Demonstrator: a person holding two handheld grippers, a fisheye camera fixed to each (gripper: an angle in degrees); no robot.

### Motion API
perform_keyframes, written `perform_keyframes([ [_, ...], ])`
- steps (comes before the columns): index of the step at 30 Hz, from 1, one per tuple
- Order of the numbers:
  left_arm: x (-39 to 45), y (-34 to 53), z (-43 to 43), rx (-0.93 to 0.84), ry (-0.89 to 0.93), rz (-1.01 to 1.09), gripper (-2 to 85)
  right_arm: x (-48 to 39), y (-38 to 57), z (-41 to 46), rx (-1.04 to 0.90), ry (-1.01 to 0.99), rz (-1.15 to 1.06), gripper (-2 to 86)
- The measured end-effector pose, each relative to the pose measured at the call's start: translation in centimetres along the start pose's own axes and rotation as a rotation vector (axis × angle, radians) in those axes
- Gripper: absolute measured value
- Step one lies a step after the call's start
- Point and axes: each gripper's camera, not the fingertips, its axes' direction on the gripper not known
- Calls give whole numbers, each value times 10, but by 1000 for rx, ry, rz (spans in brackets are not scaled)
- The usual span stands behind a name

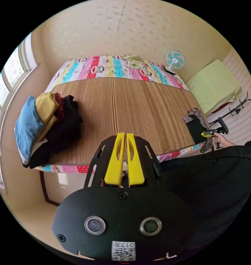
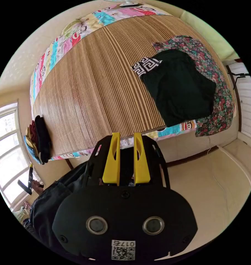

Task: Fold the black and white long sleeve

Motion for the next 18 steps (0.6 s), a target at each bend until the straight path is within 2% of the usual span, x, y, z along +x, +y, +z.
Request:
perform_keyframes([
  [2, 61, -26, 21, 41, -84, 90, -5, 34, 7, -6, 15, -90, 53, 77],
  [4, 107, -46, 41, 60, -83, 153, -5, 59, 7, -8, -6, -119, 82, 79],
  [6, 144, -63, 59, 49, -1, 140, -5, 78, 0, -13, -27, -108, 101, 81],
  [8, 181, -72, 78, 57, 209, 82, -5, 93, -22, -30, -14, -97, 99, 82],
  [10, 202, -70, 90, 61, 287, 33, -6, 96, -46, -49, 25, -99, 69, 82],
  [18, 255, -34, 142, -149, 146, 7, -7, 55, -155, -81, 123, 6, -205, 102],
])
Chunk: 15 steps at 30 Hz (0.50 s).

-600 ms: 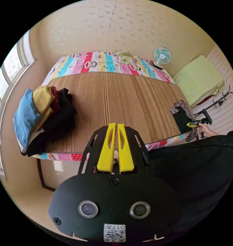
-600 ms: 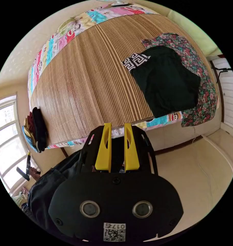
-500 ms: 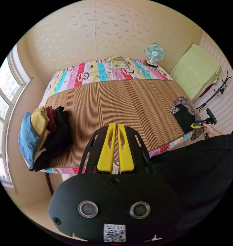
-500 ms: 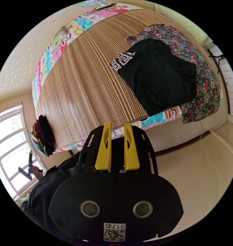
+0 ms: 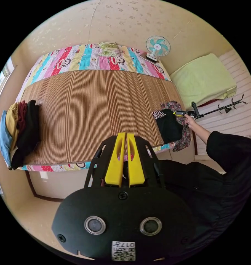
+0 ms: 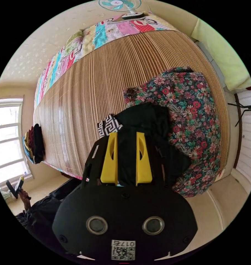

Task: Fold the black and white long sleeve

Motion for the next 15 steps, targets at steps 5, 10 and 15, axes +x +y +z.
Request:
perform_keyframes([
  [5, -1, 21, 34, -84, -33, -65, -8, -29, -16, 78, -265, 155, -139, 61],
  [10, -8, 31, 59, -100, -14, -107, -6, -68, 37, 64, -193, 152, -176, 17],
  [15, -19, 36, 72, -37, 129, -108, 12, -106, 118, -59, 128, -232, -292, 8],
])
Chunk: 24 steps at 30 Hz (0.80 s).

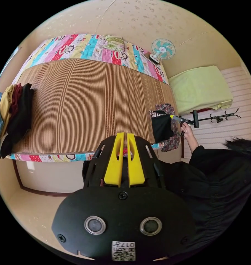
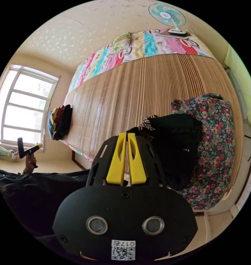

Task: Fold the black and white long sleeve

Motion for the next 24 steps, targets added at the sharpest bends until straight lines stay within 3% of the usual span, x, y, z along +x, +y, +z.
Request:
perform_keyframes([
  [6, -12, -3, 0, 73, 202, 98, 66, -112, 35, -133, 295, -330, -297, 6],
  [11, -20, -2, -11, 171, 339, 200, 80, -189, 65, -227, 589, -843, -708, 6],
  [13, -19, -1, -19, 201, 408, 251, 88, -208, 71, -241, 665, -900, -786, 6],
  [16, -14, 7, -38, 263, 460, 335, 94, -245, 62, -241, 641, -826, -742, 5],
  [20, -3, 26, -74, 377, 450, 440, 103, -337, 54, -211, 516, -547, -730, 5],
  [24, 29, 40, -100, 437, 471, 544, 119, -418, 50, -167, 411, -510, -762, 5],
])
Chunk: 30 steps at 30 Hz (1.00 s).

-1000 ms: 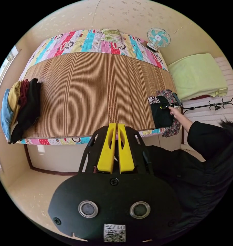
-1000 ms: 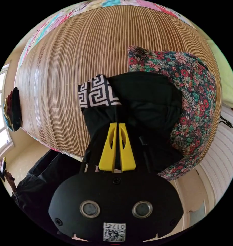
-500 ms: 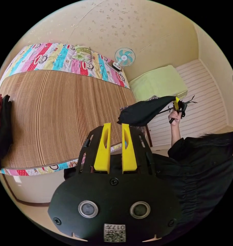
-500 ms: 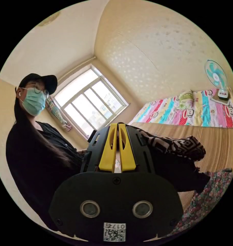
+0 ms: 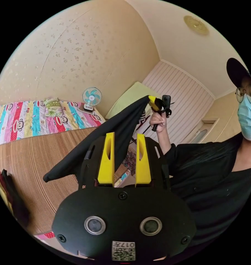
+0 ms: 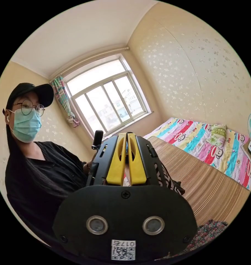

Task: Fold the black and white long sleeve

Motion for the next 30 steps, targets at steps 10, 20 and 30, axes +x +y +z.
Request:
perform_keyframes([
  [10, 43, -16, 45, -32, -100, 21, 14, -63, 0, 123, -69, 25, 4, 12],
  [20, 76, -32, 0, 192, 138, 131, -7, -73, 155, 92, 179, 169, -56, 121],
  [30, 120, -52, -15, 235, 84, 177, -5, -130, 177, 214, 114, 611, -90, 40],
])
